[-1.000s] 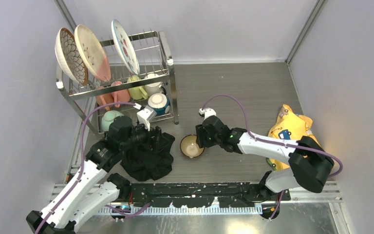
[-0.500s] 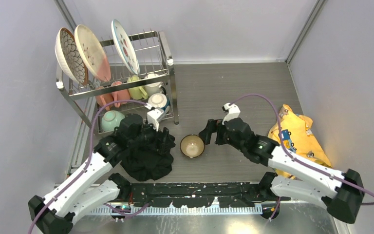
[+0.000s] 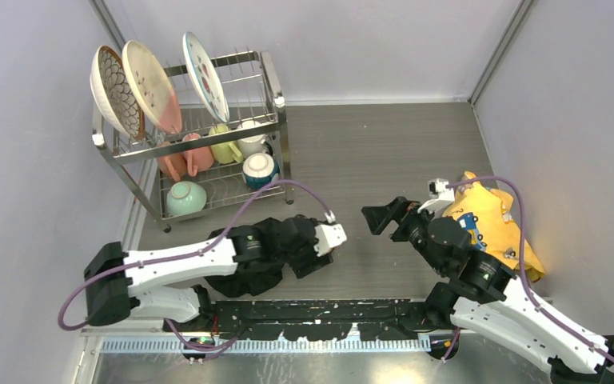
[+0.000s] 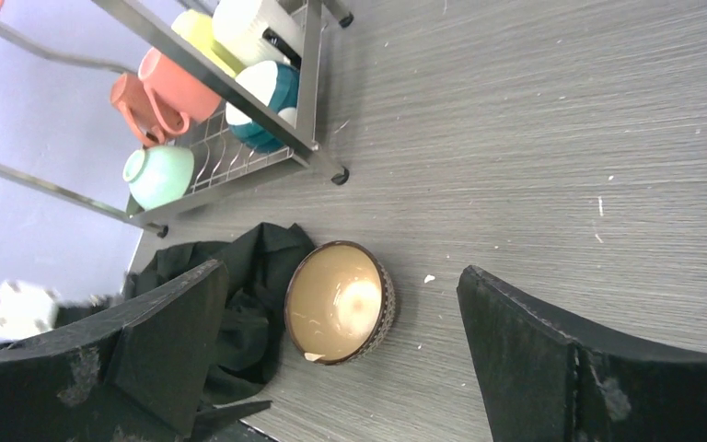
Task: Load the mixed dishes into the dish rack
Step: Pick up the bowl from the center of the board.
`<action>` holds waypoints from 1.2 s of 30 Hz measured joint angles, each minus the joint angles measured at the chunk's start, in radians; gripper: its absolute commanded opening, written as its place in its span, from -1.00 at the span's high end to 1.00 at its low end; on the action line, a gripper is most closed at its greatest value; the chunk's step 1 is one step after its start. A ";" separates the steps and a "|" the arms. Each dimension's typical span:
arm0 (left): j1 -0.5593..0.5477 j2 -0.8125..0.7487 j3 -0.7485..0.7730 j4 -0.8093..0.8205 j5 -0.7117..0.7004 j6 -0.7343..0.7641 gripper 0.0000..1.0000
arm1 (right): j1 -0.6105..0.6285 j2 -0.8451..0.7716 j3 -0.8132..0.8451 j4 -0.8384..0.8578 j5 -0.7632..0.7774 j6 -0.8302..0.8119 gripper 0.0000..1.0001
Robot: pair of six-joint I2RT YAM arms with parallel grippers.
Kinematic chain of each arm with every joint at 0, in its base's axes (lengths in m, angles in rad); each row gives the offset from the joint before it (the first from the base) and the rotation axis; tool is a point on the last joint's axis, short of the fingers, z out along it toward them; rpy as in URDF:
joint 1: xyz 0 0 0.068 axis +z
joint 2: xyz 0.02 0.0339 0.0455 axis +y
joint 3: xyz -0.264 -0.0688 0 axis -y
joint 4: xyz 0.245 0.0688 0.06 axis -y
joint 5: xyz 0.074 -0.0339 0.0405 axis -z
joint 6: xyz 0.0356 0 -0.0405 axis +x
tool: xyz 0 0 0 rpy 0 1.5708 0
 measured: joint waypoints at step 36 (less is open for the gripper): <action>-0.117 0.435 0.149 0.073 -0.120 0.140 0.68 | 0.000 -0.253 -0.075 -0.151 0.195 0.054 -0.99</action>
